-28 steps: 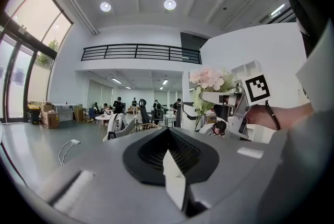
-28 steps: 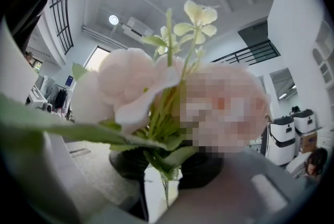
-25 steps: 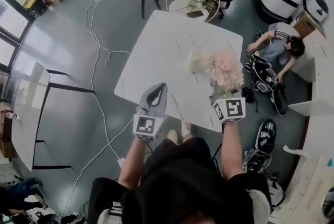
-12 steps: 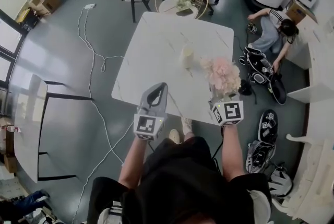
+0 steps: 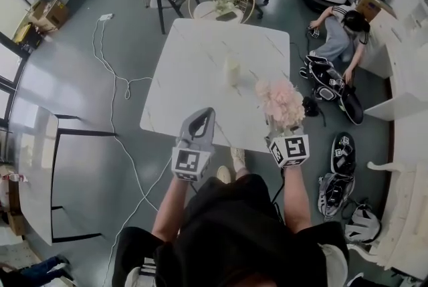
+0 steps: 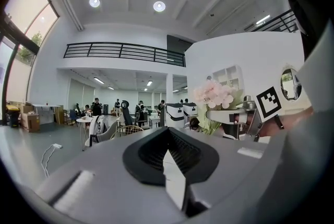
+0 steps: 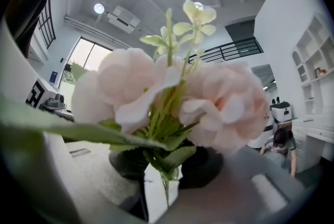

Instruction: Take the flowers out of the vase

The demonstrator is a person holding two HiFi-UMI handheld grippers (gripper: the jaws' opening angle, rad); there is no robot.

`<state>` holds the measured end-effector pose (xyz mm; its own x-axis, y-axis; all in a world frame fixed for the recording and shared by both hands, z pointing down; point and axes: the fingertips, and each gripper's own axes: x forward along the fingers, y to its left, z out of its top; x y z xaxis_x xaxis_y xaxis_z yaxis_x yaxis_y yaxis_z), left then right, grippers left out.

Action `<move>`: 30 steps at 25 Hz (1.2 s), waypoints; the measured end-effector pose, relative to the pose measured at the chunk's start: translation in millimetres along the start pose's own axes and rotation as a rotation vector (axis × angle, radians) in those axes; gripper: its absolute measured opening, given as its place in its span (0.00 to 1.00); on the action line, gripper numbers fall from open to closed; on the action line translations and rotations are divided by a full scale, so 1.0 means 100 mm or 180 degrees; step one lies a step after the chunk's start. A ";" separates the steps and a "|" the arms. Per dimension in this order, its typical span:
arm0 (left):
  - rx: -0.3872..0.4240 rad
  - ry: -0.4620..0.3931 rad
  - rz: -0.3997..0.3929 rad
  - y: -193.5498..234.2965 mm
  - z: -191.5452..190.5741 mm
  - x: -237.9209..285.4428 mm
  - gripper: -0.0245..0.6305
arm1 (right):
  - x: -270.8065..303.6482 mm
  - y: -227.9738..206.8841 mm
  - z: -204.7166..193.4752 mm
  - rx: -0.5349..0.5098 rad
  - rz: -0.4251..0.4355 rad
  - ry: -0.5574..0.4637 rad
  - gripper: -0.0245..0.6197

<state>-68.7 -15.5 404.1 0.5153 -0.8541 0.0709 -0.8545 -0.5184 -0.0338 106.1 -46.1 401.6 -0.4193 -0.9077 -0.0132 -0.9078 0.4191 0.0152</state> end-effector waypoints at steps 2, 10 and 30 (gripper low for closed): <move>0.0009 0.0008 -0.0036 -0.03 -0.02 -0.02 0.05 | -0.07 0.02 -0.04 0.0002 -0.0028 0.0029 0.23; 0.0014 0.0046 -0.0113 -0.10 -0.09 -0.11 0.05 | -0.27 0.15 -0.23 0.0039 -0.0064 0.0156 0.23; -0.0018 0.0177 -0.0077 -0.07 -0.29 -0.26 0.05 | -0.68 0.37 -0.59 0.0114 -0.0073 0.0421 0.23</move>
<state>-78.3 11.6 431.3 0.5316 -0.8374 0.1270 -0.8422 -0.5386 -0.0259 101.6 29.6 462.0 -0.3960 -0.9105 0.1188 -0.9178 0.3966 -0.0192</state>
